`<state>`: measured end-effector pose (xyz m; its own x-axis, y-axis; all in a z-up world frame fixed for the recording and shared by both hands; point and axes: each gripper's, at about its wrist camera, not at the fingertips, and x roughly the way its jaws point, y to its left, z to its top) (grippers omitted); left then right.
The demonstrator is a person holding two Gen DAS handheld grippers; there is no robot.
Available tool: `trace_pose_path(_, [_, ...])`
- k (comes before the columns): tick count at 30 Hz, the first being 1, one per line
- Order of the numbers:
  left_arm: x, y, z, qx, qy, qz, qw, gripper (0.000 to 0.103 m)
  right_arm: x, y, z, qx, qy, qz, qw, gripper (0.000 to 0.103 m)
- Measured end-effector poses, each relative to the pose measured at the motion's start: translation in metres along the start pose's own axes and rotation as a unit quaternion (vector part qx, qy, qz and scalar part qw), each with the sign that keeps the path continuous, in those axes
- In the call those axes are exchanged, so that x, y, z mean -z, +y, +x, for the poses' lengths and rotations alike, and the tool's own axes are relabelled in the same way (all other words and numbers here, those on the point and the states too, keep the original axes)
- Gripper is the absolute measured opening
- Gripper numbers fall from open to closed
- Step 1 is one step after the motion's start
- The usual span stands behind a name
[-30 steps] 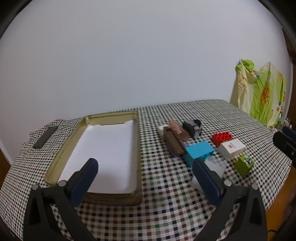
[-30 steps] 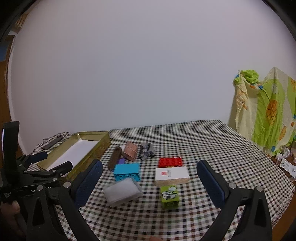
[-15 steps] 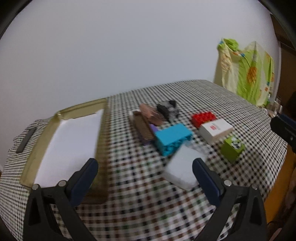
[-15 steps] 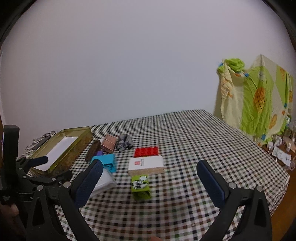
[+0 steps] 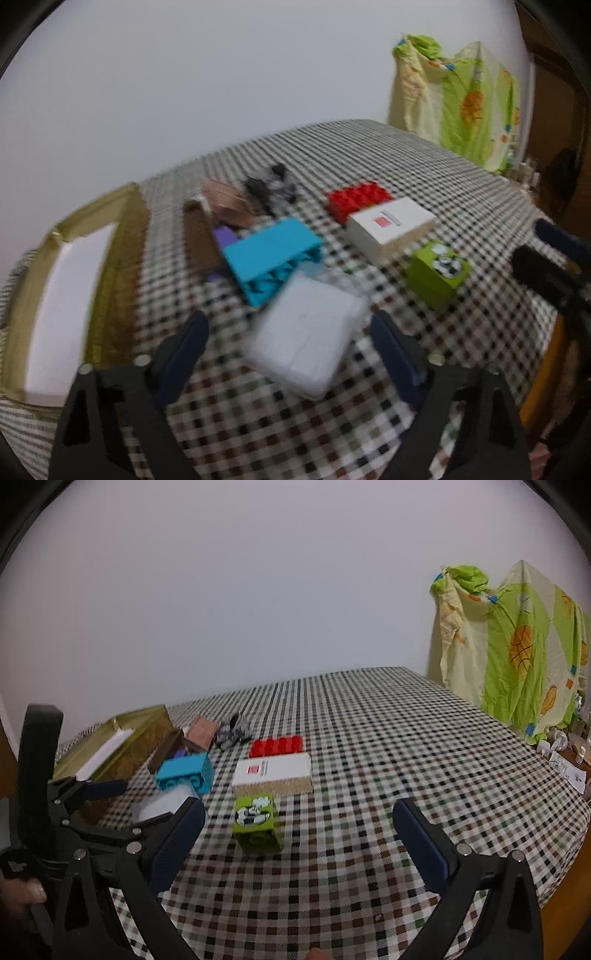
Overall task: Organize rigid objects
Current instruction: 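Move the left tool toward the clear plastic box, then grasp the clear plastic box with the left tool while the right tool grasps the green soccer block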
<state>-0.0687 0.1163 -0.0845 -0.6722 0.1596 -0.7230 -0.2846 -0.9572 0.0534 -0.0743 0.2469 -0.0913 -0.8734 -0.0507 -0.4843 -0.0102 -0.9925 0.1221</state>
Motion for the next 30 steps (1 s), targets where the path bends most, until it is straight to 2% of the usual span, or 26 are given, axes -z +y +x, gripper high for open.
trace_pose_path(2, [0.000, 0.000, 0.007, 0.011, 0.013, -0.002, 0.9998, 0.077, 0.001, 0.002, 0.002, -0.003, 0.004, -0.004, 1.000, 0.103])
trace_pose_path(3, [-0.001, 0.001, 0.008, 0.016, 0.016, -0.002, 0.9997, 0.067, 0.001, 0.004, 0.004, -0.007, 0.007, -0.006, 1.000, 0.103])
trace_pose_path(7, [-0.001, 0.004, 0.008, 0.038, 0.013, -0.009, 0.9991, 0.059, 0.000, 0.010, 0.012, -0.007, 0.020, -0.018, 1.000, 0.102])
trace_pose_path(10, [0.000, 0.006, 0.003, 0.033, 0.000, -0.014, 0.9994, 0.058, 0.000, 0.015, 0.022, -0.011, 0.035, -0.024, 0.999, 0.098])
trace_pose_path(11, [0.001, 0.006, 0.001, 0.031, -0.006, -0.014, 0.9994, 0.058, 0.000, 0.018, 0.025, -0.009, 0.039, -0.029, 0.999, 0.089])
trace_pose_path(12, [0.001, 0.006, 0.000, 0.031, -0.009, -0.013, 0.9994, 0.058, 0.001, 0.020, 0.028, -0.009, 0.043, -0.034, 0.998, 0.085])
trace_pose_path(17, [0.001, 0.011, 0.000, 0.041, -0.012, -0.016, 0.9989, 0.057, 0.004, 0.027, 0.042, -0.010, 0.073, -0.053, 0.996, 0.083])
trace_pose_path(19, [0.002, 0.013, 0.000, 0.044, -0.013, -0.019, 0.9988, 0.057, 0.004, 0.025, 0.044, -0.012, 0.082, -0.055, 0.995, 0.077])
trace_pose_path(20, [0.002, 0.014, -0.001, 0.045, -0.014, -0.020, 0.9987, 0.057, 0.004, 0.025, 0.046, -0.012, 0.087, -0.055, 0.995, 0.072])
trace_pose_path(21, [0.002, 0.015, -0.002, 0.046, -0.016, -0.022, 0.9986, 0.056, 0.004, 0.025, 0.048, -0.011, 0.092, -0.058, 0.994, 0.059])
trace_pose_path(23, [0.003, 0.015, -0.003, 0.044, -0.020, -0.024, 0.9985, 0.056, 0.003, 0.026, 0.055, -0.007, 0.105, -0.063, 0.992, 0.046])
trace_pose_path(26, [0.004, 0.018, -0.005, 0.043, -0.022, -0.031, 0.9983, 0.056, 0.006, 0.028, 0.061, -0.010, 0.115, -0.068, 0.991, 0.045])
trace_pose_path(28, [0.004, 0.020, -0.006, 0.043, -0.025, -0.036, 0.9981, 0.056, 0.009, 0.032, 0.064, -0.016, 0.123, -0.074, 0.990, 0.039])
trace_pose_path(30, [0.004, 0.020, -0.001, 0.043, -0.013, -0.034, 0.9984, 0.056, 0.012, 0.033, 0.067, -0.010, 0.127, -0.080, 0.989, 0.039])
